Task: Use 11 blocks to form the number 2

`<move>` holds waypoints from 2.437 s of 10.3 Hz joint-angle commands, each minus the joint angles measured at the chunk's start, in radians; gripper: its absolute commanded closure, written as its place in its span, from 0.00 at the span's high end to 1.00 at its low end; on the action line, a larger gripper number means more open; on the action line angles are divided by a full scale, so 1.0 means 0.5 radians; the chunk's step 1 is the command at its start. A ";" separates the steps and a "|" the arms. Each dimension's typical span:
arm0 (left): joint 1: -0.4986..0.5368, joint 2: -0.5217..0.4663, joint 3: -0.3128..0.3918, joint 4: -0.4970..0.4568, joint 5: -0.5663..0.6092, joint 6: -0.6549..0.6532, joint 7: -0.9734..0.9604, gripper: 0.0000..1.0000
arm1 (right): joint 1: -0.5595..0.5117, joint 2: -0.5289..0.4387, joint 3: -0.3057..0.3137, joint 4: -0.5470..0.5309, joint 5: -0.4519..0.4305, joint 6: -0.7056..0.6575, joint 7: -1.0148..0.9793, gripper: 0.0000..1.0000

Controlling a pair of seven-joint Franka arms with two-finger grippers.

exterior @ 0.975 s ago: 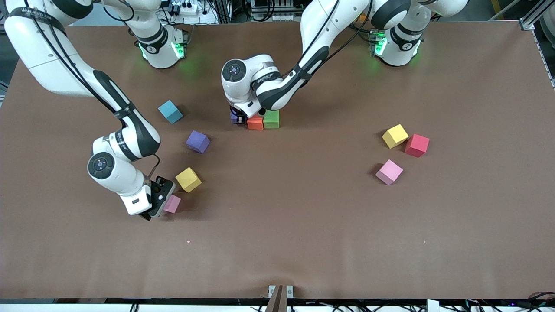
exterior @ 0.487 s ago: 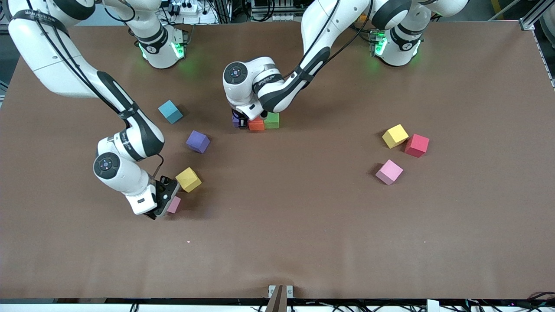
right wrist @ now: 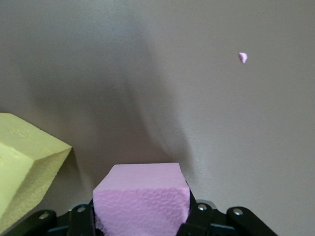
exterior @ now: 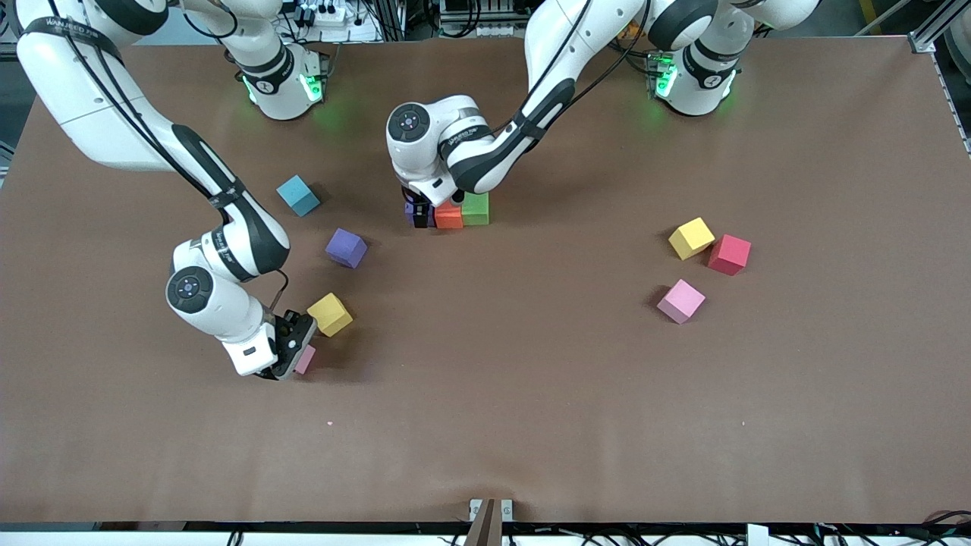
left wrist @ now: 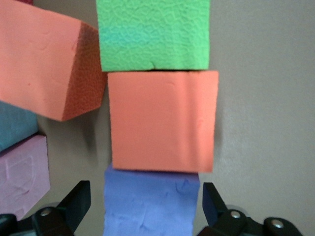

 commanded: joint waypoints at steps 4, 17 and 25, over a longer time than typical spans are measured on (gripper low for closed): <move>-0.042 -0.179 -0.029 -0.008 -0.027 -0.284 -0.011 1.00 | -0.006 -0.015 0.094 0.206 -0.021 -0.272 0.039 0.35; 0.777 -0.611 -0.007 -0.216 -0.006 -0.720 0.728 1.00 | 0.009 -0.012 0.515 0.532 -0.009 -0.985 0.783 0.34; 1.289 -0.863 -0.010 -0.983 0.166 -0.331 1.672 1.00 | 0.116 -0.018 0.748 0.287 -0.045 -0.887 1.897 0.33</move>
